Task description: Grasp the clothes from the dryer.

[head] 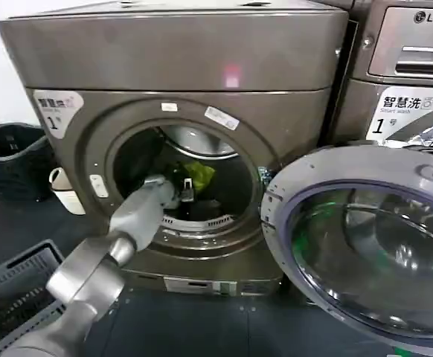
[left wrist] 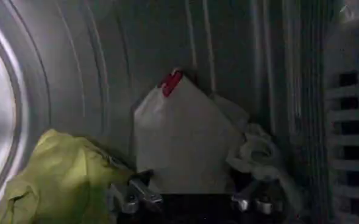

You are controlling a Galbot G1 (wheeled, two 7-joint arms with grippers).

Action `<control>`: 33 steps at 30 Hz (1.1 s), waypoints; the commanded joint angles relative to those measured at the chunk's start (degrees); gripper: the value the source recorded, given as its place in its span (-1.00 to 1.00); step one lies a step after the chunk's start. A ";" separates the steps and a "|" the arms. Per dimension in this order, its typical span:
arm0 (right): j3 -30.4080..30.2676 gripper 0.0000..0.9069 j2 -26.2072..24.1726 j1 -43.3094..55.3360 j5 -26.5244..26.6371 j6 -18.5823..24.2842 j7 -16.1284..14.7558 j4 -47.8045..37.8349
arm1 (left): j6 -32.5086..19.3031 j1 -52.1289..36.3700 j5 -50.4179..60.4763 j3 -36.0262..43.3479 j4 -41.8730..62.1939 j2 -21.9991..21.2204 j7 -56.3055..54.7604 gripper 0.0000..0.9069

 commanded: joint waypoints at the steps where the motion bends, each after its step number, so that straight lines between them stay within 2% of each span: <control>1: -0.86 1.00 -0.06 0.32 -0.14 0.02 0.09 0.17 | -0.34 2.78 -8.99 -6.52 -7.70 1.40 -7.65 -1.00; 5: -1.07 1.00 -0.44 0.47 -0.16 0.14 0.05 -0.05 | -0.96 6.33 -18.88 -12.42 -10.70 2.33 -16.29 -1.00; 12: -2.90 1.00 -0.33 1.33 -0.15 0.17 0.03 0.90 | -0.50 15.22 -30.94 -15.59 -23.23 3.68 -31.19 -1.00; 17: -3.03 1.00 -0.01 1.20 0.05 0.34 0.04 0.98 | -1.02 18.70 -33.99 -21.03 -29.27 1.32 -44.15 -1.00; 22: -2.66 1.00 -0.18 1.12 0.21 0.60 -0.25 0.80 | -4.23 21.44 -33.85 -26.55 -33.89 -1.13 -56.28 -1.00; 26: -3.23 1.00 0.04 1.45 -0.01 1.14 -0.18 1.23 | -7.84 24.76 -31.09 -29.81 -36.77 -2.27 -61.36 -1.00; 30: -2.79 1.00 -0.36 1.29 -0.15 1.99 -0.72 1.36 | -7.65 29.41 -30.90 -31.18 -40.53 -2.62 -63.19 -1.00; 33: -2.09 1.00 -0.57 1.20 -0.38 0.94 -0.78 1.36 | -7.79 30.48 -30.71 -31.22 -40.64 -2.97 -62.83 -1.00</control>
